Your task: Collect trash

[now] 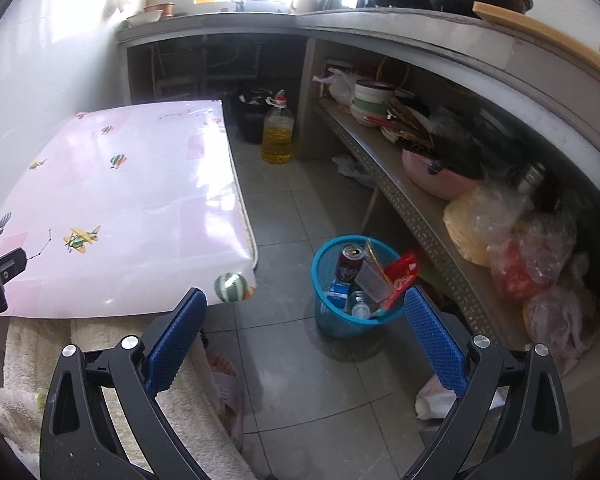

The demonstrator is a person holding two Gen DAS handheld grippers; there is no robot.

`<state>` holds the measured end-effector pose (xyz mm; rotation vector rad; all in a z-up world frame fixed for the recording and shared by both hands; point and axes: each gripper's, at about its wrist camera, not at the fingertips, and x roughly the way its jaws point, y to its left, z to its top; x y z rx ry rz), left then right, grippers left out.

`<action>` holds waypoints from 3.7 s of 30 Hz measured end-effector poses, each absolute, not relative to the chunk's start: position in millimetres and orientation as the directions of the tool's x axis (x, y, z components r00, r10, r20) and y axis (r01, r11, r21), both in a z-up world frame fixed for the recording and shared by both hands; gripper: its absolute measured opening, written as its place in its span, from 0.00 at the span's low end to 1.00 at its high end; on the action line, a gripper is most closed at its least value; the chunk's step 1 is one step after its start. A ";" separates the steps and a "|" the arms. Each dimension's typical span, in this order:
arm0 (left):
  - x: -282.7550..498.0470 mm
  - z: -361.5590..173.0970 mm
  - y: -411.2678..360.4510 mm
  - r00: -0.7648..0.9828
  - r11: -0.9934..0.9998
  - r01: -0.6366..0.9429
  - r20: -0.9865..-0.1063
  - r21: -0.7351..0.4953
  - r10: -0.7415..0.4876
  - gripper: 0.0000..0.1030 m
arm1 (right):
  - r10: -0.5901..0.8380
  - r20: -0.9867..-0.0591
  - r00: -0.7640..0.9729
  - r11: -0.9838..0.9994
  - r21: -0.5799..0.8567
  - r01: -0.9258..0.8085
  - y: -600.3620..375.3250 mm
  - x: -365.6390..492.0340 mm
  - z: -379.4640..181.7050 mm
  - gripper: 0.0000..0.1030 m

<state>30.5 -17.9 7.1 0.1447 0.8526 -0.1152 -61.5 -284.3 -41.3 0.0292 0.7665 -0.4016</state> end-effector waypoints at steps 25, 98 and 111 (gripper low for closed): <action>21.8 1.6 -51.6 0.608 0.959 0.256 -0.791 0.122 -0.062 0.95 | -0.331 -0.710 0.622 0.906 -0.054 0.421 -312.0 -78.3 -52.2 0.92; 23.8 6.0 -60.7 0.571 0.962 0.274 -0.808 0.019 -0.147 0.95 | -0.325 -0.694 0.642 0.919 -0.072 0.387 -311.2 -74.2 -44.2 0.92; 23.4 6.2 -64.2 0.566 0.961 0.276 -0.810 0.016 -0.150 0.95 | -0.324 -0.695 0.642 0.920 -0.072 0.386 -313.3 -73.8 -42.6 0.92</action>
